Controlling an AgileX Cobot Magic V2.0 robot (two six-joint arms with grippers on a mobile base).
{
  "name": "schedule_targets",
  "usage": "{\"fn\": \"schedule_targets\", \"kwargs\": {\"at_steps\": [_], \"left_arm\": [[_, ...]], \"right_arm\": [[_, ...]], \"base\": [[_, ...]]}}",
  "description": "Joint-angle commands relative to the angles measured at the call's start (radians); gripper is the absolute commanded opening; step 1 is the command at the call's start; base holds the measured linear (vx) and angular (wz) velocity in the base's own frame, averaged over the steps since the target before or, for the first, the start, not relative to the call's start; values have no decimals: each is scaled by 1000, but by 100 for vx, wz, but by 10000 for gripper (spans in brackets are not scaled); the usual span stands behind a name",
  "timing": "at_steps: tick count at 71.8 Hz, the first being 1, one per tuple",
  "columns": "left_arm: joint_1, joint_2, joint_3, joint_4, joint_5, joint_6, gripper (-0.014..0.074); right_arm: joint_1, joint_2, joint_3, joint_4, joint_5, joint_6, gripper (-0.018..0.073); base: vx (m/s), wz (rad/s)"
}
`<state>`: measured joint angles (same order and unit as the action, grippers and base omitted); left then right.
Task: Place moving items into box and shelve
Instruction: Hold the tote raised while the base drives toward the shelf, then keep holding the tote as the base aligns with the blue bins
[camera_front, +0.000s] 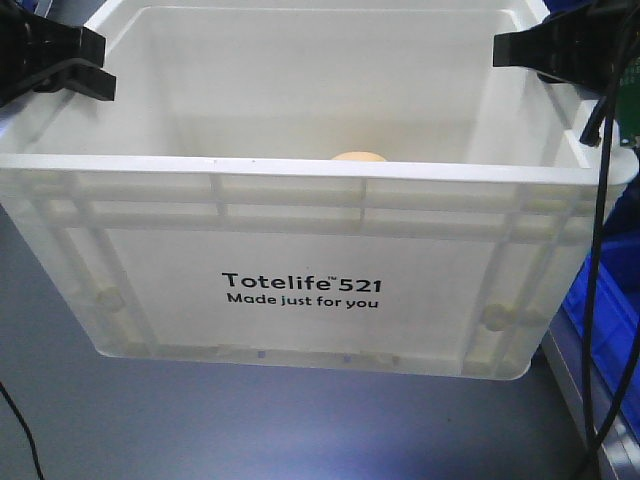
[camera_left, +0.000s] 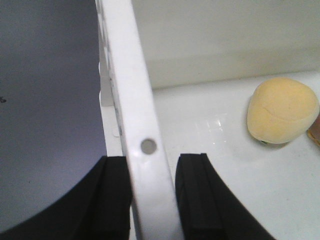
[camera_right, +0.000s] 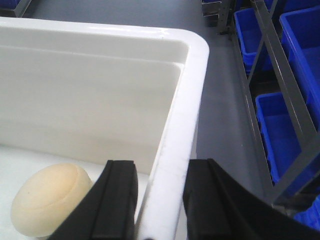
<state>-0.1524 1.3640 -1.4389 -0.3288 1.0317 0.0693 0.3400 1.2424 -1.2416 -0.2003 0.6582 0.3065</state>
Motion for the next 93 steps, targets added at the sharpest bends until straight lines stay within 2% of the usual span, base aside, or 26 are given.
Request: {"fn": "schedule_targets", "kwargs": {"at_steps": [1,52,93], "left_arm": [[-12,-55,-45,-127,-93,28,0],[-12,-55,-45,-127,-93,28,0],[-12,-55,-45,-127,-92,28,1]], "right_arm": [[-2,-29,-43,-14,-143,18,-6],[-2,-29,-43,-14,-143,18,-6],[-2,-29,-43,-14,-143,18,-6]], "base": [[52,0],[51,-3],[45,15]]}}
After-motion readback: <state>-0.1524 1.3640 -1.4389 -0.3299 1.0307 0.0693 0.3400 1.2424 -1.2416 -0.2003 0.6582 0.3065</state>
